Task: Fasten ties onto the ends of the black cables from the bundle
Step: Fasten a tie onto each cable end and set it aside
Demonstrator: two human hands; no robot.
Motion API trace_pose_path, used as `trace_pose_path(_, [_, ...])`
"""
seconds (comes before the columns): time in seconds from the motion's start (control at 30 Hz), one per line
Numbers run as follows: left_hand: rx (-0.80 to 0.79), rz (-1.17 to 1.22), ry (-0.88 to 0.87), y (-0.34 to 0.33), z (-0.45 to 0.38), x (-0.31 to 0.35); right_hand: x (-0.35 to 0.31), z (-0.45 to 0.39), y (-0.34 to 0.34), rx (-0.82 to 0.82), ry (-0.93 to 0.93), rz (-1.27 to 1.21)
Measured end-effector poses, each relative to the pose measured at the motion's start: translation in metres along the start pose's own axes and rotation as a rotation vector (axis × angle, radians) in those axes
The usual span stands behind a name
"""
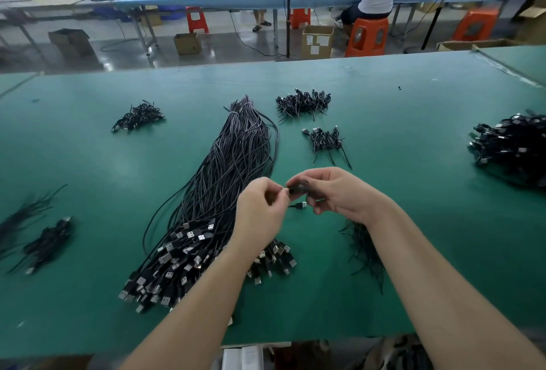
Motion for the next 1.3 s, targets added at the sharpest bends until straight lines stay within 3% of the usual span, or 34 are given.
trace_pose_path(0.07, [-0.082,0.365,0.359,0.000,-0.005,-0.010,0.001,0.000,-0.001,0.005,0.073,0.088])
trace_pose_path(0.13, [-0.165,0.650,0.522,-0.003,-0.005,-0.016,0.002,-0.001,-0.006,0.029,0.129,0.192])
trace_pose_path(0.2, [-0.218,0.720,0.533,-0.007,-0.001,-0.016,0.002,-0.002,-0.010,0.093,0.159,0.209])
trace_pose_path(0.37, [-0.229,0.541,0.396,-0.005,0.005,-0.010,0.002,-0.004,-0.012,0.149,0.103,0.260])
trace_pose_path(0.43, [-0.241,0.388,0.299,-0.002,0.007,-0.007,0.003,-0.004,-0.011,0.141,0.039,0.235])
trace_pose_path(0.5, [-0.206,0.172,0.094,0.002,0.009,0.001,0.004,-0.003,-0.010,0.091,-0.018,0.173])
trace_pose_path(0.63, [-0.100,-0.404,-0.609,0.001,0.020,0.021,0.012,0.002,-0.011,-0.052,-0.180,0.006])
trace_pose_path(0.7, [-0.042,-0.574,-0.766,-0.005,0.024,0.024,0.016,0.003,-0.010,-0.065,-0.197,-0.041])
trace_pose_path(0.73, [-0.027,-0.563,-0.765,-0.006,0.023,0.024,0.017,0.003,-0.011,-0.065,-0.179,-0.055])
trace_pose_path(0.8, [-0.034,-0.369,-0.600,-0.004,0.019,0.021,0.016,0.004,-0.010,-0.055,-0.121,-0.106])
trace_pose_path(0.93, [-0.194,0.207,0.152,0.002,0.000,0.005,0.012,0.006,0.000,-0.004,0.009,0.007])
trace_pose_path(1.0, [-0.314,0.572,0.407,0.003,-0.004,0.000,0.009,0.007,0.001,-0.024,0.059,0.098])
trace_pose_path(1.07, [-0.395,0.793,0.568,0.001,-0.003,0.000,0.006,0.009,0.001,-0.055,0.094,0.049])
trace_pose_path(1.3, [-0.396,1.007,0.863,-0.006,0.004,0.004,-0.002,0.010,-0.011,-0.019,0.246,0.187])
Point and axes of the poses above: each hand's wrist, its own z-axis away from the middle knuckle, its own y-axis out of the back of the hand, x = y × z, the point moved 3 cm from there along -z, towards the middle knuckle, and after that the axes turned 5 degrees about y, right-handed, at the moved point
